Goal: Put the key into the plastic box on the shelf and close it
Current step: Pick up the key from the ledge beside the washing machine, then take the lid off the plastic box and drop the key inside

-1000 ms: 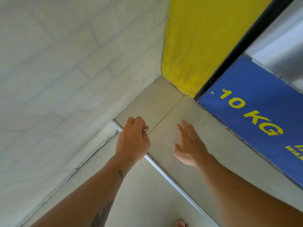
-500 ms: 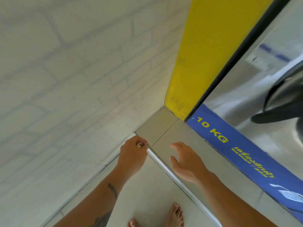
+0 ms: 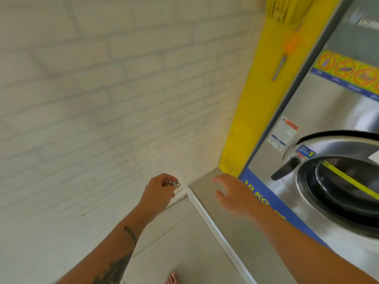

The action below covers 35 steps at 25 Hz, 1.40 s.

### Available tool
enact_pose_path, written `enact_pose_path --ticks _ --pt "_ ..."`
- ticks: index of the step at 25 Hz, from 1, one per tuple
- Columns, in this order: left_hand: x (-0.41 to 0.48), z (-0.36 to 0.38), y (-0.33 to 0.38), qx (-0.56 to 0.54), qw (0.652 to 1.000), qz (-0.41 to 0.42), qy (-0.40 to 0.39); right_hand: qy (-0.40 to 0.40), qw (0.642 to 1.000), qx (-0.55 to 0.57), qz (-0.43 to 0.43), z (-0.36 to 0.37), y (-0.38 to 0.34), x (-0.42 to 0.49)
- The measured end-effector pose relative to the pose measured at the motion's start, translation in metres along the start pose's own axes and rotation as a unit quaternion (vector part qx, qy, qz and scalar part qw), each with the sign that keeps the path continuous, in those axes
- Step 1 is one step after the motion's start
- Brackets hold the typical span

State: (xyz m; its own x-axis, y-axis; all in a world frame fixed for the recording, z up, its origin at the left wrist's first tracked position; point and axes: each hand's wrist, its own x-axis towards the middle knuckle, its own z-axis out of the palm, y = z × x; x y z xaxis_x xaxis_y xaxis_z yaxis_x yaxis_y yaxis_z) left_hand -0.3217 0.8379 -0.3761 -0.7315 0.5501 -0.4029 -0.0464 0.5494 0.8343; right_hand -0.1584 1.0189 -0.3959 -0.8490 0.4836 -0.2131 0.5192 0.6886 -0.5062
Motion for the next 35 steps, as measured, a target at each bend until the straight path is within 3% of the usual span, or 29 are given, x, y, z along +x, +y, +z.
enact_pose_path --ticks 10,17,27,35 --pt "-0.187 -0.074 -0.019 -0.048 0.986 0.020 0.156 0.005 0.988 -0.067 -0.139 -0.034 -0.103 -0.097" --pt "-0.328 -0.190 -0.064 -0.098 0.948 0.020 0.302 -0.009 0.951 -0.097 -0.293 -0.010 -0.267 -0.149" --pt "-0.582 -0.385 -0.240 -0.198 0.863 -0.014 0.464 -0.067 0.884 -0.028 -0.462 0.167 -0.559 -0.300" --pt "-0.777 -0.497 -0.370 -0.232 0.751 -0.091 0.611 -0.171 0.785 -0.034 -0.595 0.323 -0.776 -0.437"
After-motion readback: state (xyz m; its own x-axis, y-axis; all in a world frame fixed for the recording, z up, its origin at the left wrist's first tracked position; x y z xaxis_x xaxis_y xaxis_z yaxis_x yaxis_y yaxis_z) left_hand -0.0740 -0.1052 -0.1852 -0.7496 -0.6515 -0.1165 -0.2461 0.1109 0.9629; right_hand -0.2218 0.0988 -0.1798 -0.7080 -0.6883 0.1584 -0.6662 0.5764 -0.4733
